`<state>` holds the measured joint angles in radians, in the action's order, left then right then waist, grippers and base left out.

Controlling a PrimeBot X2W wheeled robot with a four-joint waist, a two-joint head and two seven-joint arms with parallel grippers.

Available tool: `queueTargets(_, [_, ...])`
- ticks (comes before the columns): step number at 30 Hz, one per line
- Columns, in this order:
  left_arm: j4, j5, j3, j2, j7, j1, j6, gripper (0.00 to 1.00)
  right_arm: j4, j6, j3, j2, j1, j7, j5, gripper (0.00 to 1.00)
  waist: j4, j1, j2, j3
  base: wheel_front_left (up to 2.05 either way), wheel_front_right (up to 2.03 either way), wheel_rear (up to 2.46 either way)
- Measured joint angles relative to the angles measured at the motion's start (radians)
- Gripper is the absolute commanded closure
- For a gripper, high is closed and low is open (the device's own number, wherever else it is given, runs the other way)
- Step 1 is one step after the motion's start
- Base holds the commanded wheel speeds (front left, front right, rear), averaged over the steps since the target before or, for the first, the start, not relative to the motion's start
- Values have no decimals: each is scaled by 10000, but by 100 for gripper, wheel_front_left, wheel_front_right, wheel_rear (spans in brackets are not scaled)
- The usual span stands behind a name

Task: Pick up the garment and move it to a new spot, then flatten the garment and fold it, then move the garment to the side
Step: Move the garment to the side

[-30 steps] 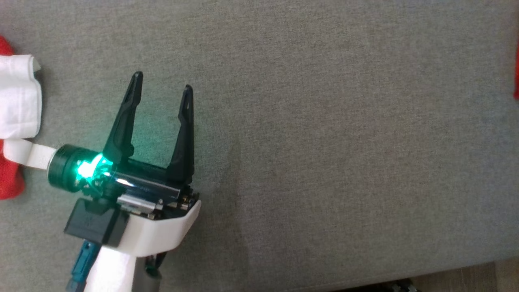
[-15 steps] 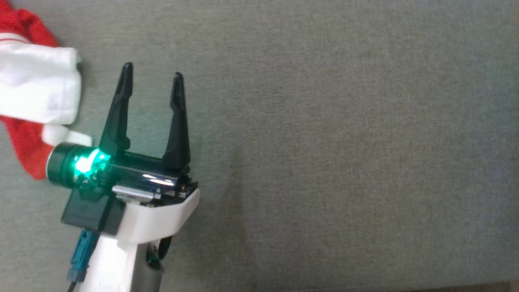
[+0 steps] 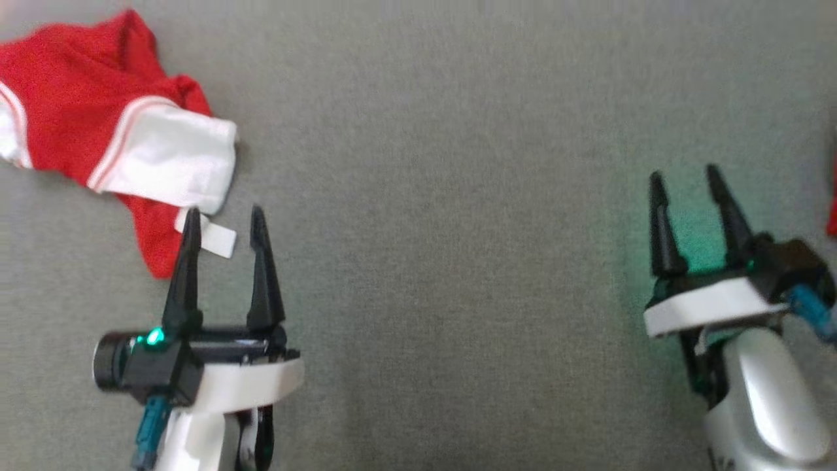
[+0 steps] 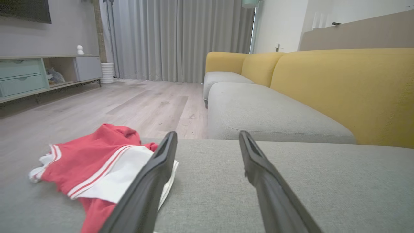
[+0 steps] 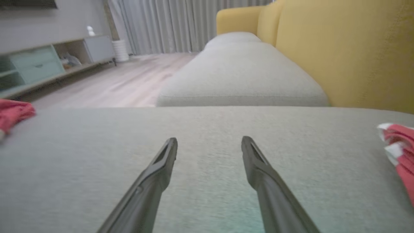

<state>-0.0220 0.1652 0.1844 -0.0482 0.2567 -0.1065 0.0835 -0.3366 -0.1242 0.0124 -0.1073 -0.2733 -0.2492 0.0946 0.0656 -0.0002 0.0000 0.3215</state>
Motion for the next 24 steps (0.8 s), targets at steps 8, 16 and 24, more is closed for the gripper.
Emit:
queueTargets(8, [456, 8, -255, -6, 0, 1287, 13, 0, 1400, 0, 637, 439, 2132, -17, 756, 0, 231, -1, 0, -1772, 0, 0, 0])
queueTargets(16, [541, -288, -255, -27, 0, 2289, -472, 0, 1931, 0, 487, 604, 3634, -17, 915, 0, 335, -1, 1, -3152, 0, 0, 0])
queueTargets(24, [941, -518, -293, -31, 0, 2612, -481, 0, 2050, 0, 543, 612, 4212, -17, 1060, 0, 260, 0, 1, -3714, 0, 0, 0])
